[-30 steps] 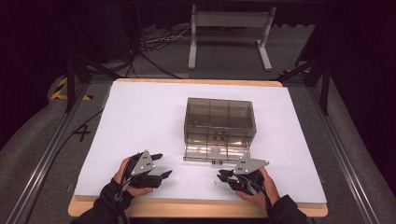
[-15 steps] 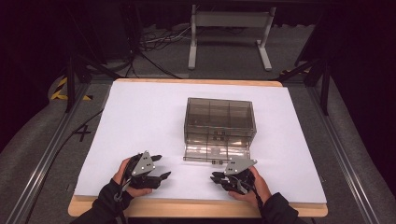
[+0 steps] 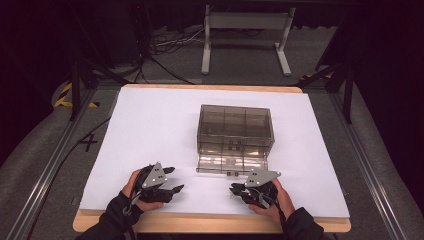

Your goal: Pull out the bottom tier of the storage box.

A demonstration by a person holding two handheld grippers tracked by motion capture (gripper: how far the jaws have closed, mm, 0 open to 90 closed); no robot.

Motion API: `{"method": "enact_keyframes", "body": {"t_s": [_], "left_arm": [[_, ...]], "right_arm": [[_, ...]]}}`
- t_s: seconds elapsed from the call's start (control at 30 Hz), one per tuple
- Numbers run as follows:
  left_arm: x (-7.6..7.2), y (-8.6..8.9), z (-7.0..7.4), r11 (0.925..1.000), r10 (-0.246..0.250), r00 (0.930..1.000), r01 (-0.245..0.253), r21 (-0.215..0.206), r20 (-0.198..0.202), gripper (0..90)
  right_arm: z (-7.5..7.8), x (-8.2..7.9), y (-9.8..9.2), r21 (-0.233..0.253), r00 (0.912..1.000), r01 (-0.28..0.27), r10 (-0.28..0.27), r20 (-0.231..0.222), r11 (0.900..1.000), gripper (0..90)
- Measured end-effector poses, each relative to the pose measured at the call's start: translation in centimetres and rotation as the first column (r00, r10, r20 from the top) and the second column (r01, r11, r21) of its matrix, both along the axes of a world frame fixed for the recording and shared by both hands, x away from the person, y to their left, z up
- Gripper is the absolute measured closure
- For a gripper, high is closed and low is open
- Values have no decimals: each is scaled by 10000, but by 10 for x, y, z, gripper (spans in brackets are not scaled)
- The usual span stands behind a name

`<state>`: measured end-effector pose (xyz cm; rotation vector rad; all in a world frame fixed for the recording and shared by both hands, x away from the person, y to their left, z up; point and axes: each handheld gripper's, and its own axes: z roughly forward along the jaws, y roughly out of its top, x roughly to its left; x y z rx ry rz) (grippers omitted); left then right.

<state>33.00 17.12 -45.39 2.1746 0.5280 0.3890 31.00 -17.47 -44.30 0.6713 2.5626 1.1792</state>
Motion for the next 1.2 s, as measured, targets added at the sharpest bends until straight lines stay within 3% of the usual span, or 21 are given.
{"method": "enact_keyframes", "body": {"t_s": [0.17,0.37,0.67,0.87,1.13,1.2], "left_arm": [[0,0,0,10000,-14,10000,14,41,-31,347],[0,1,0,10000,-83,9999,83,11,-75,345],[0,0,1,10000,21,9999,-22,-44,-120,323],[0,-1,2,9993,229,9997,-229,-285,3,312],[0,-3,2,9983,150,9998,-144,-570,101,290],[0,-2,2,9956,200,9997,-185,-921,153,286]], "right_arm": [[-3,-4,8,-263,9996,-275,275,32,9993,806],[-6,-3,8,-495,9999,-166,167,20,9986,816],[-6,-3,6,-485,9999,-105,106,21,9988,862],[0,-2,0,-278,9999,-1,5,151,9996,863],[8,-1,-9,-80,9988,268,-265,419,9996,863],[11,0,-11,18,9982,300,-301,522,9995,863]]}}
